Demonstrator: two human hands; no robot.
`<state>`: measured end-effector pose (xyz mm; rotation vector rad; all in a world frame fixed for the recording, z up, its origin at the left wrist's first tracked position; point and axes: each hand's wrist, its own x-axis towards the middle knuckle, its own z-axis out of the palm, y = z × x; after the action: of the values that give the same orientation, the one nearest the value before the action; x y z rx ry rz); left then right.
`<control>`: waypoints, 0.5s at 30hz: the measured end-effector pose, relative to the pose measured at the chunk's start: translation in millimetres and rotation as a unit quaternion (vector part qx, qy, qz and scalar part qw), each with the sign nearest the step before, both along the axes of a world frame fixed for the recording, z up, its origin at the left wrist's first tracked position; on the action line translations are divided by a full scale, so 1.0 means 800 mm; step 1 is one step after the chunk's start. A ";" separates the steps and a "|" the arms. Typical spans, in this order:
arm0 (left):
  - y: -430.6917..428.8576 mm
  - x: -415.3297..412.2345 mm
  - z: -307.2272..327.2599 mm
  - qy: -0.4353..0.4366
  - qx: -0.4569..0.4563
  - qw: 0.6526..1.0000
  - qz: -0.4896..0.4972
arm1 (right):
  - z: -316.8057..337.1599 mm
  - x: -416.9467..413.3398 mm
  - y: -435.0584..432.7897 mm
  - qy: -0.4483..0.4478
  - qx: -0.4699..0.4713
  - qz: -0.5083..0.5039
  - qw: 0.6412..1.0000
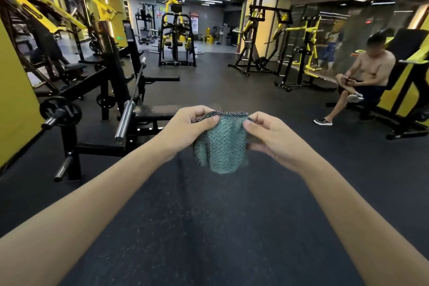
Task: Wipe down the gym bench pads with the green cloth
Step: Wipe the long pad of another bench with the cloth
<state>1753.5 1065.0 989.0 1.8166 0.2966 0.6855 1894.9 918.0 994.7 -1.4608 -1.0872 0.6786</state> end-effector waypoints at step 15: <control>0.143 0.201 -0.043 0.070 0.009 0.996 0.049 | -0.050 0.184 0.166 -0.098 -0.095 0.016 0.990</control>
<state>1914.1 1179.0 955.0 1.8798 0.4771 0.6321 2042.4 1051.0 954.9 -1.7043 -1.2262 0.6870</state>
